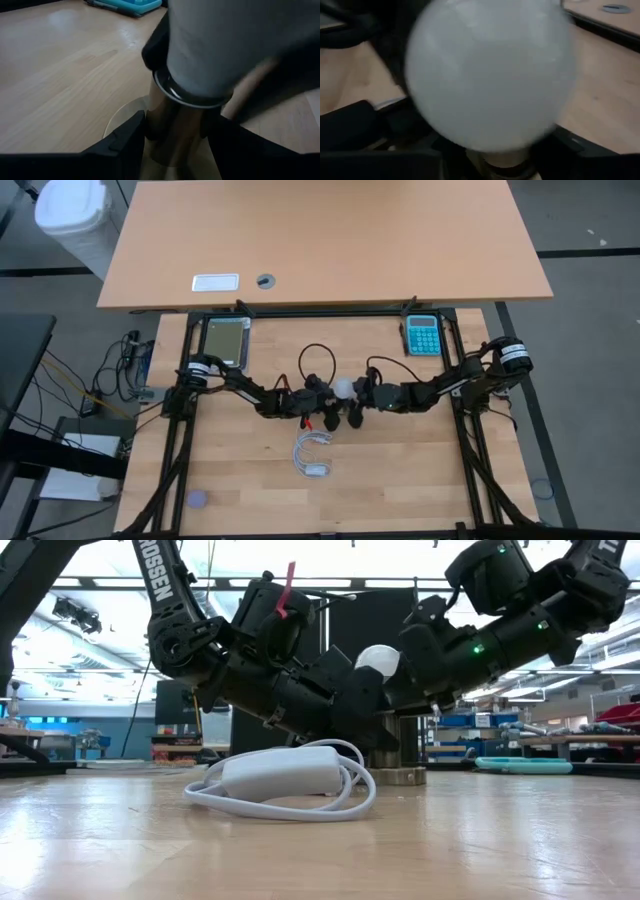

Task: Screw lightbulb
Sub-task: Insert the white lightbulb into the silver lamp

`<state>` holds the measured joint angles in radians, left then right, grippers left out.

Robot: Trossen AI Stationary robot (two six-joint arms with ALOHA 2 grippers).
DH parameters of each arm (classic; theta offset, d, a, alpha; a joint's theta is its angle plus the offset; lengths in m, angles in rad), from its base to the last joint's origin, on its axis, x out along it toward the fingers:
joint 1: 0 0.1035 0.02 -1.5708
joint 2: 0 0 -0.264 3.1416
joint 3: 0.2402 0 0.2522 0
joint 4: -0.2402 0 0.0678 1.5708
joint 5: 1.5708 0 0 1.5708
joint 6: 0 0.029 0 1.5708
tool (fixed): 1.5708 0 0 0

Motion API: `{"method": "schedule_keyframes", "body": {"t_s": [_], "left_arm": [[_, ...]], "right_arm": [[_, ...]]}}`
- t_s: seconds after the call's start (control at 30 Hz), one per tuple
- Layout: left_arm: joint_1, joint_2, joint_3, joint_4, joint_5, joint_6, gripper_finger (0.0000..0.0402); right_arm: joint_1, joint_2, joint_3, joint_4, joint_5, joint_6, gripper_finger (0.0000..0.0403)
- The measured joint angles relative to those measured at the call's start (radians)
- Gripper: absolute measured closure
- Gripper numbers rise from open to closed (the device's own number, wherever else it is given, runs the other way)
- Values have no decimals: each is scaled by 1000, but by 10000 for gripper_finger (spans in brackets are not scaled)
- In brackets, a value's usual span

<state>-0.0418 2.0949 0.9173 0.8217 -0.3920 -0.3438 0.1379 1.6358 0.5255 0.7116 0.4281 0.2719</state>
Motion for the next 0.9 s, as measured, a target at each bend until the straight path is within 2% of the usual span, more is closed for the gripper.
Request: {"method": "schedule_keyframes", "body": {"t_s": [0.13,0.27,0.37,0.57,0.73,0.9], "left_arm": [[0,0,0,1,3,11,198],[0,0,0,1,0,22,198],[0,0,0,2,13,24,198],[2,0,1,5,48,23,198],[3,0,1,7,77,37,198],[3,0,2,7,121,66,198]], "right_arm": [[-6,0,0,3,-62,-14,151],[-8,-4,-1,-9,-57,-24,95],[-8,-23,-1,-40,-62,-62,72],[-27,-85,-1,-117,-158,-193,68],[-83,-126,-1,-190,-314,-250,81],[-115,-142,-1,-222,-369,-331,92]]}}
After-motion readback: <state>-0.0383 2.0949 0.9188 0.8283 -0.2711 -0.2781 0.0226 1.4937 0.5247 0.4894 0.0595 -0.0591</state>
